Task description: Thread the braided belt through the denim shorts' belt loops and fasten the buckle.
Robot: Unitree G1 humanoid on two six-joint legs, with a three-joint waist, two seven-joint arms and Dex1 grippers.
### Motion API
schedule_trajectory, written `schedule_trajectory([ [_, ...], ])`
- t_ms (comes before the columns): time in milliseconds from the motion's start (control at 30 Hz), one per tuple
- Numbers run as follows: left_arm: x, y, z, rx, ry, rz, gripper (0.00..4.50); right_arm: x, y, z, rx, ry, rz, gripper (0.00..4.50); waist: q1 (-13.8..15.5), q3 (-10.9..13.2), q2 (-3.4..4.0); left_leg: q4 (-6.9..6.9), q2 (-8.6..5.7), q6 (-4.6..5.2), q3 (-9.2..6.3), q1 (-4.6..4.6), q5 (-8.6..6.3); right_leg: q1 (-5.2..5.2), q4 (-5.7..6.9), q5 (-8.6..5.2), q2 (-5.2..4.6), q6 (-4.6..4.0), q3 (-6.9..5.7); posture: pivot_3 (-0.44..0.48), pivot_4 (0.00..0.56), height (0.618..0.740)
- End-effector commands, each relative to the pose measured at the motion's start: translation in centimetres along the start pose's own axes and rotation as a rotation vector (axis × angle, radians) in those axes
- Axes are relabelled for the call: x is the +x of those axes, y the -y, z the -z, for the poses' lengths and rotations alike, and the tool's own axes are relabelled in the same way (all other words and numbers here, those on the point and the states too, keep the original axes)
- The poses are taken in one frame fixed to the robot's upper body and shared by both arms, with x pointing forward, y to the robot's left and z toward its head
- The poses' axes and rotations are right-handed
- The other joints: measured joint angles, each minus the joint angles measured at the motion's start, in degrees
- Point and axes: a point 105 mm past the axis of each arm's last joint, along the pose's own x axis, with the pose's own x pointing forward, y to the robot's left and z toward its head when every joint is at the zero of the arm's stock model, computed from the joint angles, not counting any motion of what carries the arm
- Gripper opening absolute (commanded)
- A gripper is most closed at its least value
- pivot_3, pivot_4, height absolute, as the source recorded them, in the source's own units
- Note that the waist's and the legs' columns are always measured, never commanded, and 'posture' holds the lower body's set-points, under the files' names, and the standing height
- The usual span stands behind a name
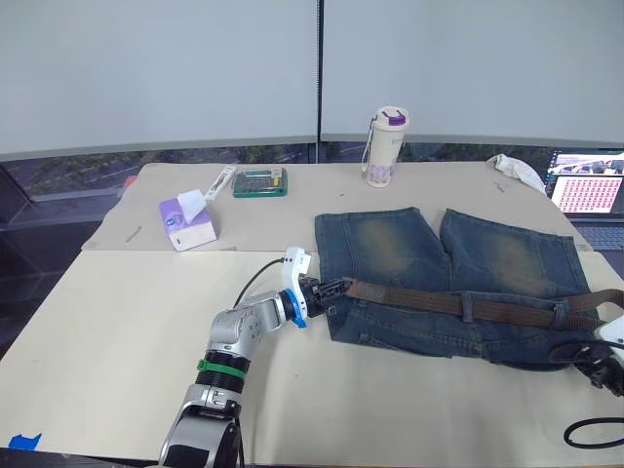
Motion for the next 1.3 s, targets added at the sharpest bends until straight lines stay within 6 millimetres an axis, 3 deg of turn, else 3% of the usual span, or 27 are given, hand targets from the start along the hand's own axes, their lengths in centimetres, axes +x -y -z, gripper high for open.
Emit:
schedule_trajectory([
  [33,-0.1,1.1,-1.4,0.018,0.034,0.044,0.0,-2.7,-1.0,-3.1,0.061,0.056,-0.14,3.72,-0.37,0.01,0.04,-0.01,0.0,0.09,0.0,0.0,-0.05,0.0,0.0,0.0,0.0,0.0,0.01,0.0,0.15,0.74],
  [100,-0.3,1.3,-1.5,-0.003,0.043,0.063,0.0,-4.3,-2.2,-4.4,0.077,0.051,-0.225,4.45,-0.66,0.03,0.11,-0.03,0.04,0.22,0.01,-0.03,-0.13,0.0,0.02,-0.01,0.02,0.01,0.06,0.0,0.15,0.74],
  [200,-0.4,1.9,-1.8,-0.043,0.053,0.098,0.0,-5.3,-3.7,-6.6,0.059,0.091,-0.301,4.45,-1.17,0.04,0.09,-0.06,0.07,0.24,0.03,-0.05,-0.15,0.03,0.03,-0.03,0.1,0.04,0.09,0.0,0.15,0.74],
  [333,-0.8,2.9,-2.6,-0.105,0.095,0.146,0.0,-6.0,-10.2,-14.1,0.282,0.466,-0.658,4.45,-1.9,0.09,-0.03,-0.06,0.15,0.2,-0.03,-0.01,-0.16,0.07,0.02,-0.03,0.18,0.04,-0.01,0.0,0.15,0.74],
  [433,-1.1,3.4,-3.1,-0.134,0.113,0.171,0.0,-6.0,-14.7,-17.2,0.425,0.603,-0.884,4.45,-1.79,0.09,-0.03,-0.06,0.33,0.16,-0.1,-0.01,-0.17,0.02,0.06,-0.01,0.16,0.01,0.01,0.0,0.15,0.74],
  [500,-1.2,3.6,-3.3,-0.157,0.13,0.179,0.0,-4.7,-16.2,-18.2,0.528,0.629,-0.922,4.45,-1.64,0.07,-0.11,-0.05,0.3,0.16,-0.14,-0.01,-0.16,-0.03,0.05,0.0,0.11,0.0,-0.01,0.0,0.15,0.74],
  [733,-2.0,3.9,-3.9,-0.207,0.154,0.19,0.0,1.6,-19.0,-18.0,0.798,0.549,-0.801,4.45,-0.94,-0.01,0.01,-0.05,0.1,0.12,-0.16,0.0,-0.14,-0.22,0.12,0.04,-0.03,-0.06,0.09,0.0,0.15,0.74],
  [1000,-2.6,3.6,-3.6,-0.206,0.141,0.171,0.0,2.2,-19.0,-20.9,1.053,0.732,-0.784,4.45,-1.98,-0.32,0.53,-0.1,0.07,0.01,-0.19,0.04,-0.07,-0.25,0.17,0.05,0.14,-0.08,0.06,0.0,0.15,0.74],
  [1100,-2.6,3.6,-3.3,-0.204,0.132,0.172,0.0,2.2,-19.3,-21.5,1.061,0.748,-0.79,3.64,-2.26,-0.33,0.55,-0.12,0.07,0.01,-0.21,0.04,-0.07,-0.27,0.18,0.05,0.14,-0.08,0.06,0.0,0.15,0.74],
  [1300,-2.4,3.6,-2.9,-0.202,0.127,0.17,0.0,2.0,-19.6,-21.9,1.044,0.755,-0.811,1.55,-2.31,-0.34,0.57,-0.12,0.07,0.02,-0.22,0.04,-0.07,-0.28,0.18,0.05,0.15,-0.08,0.05,0.0,0.15,0.74],
])
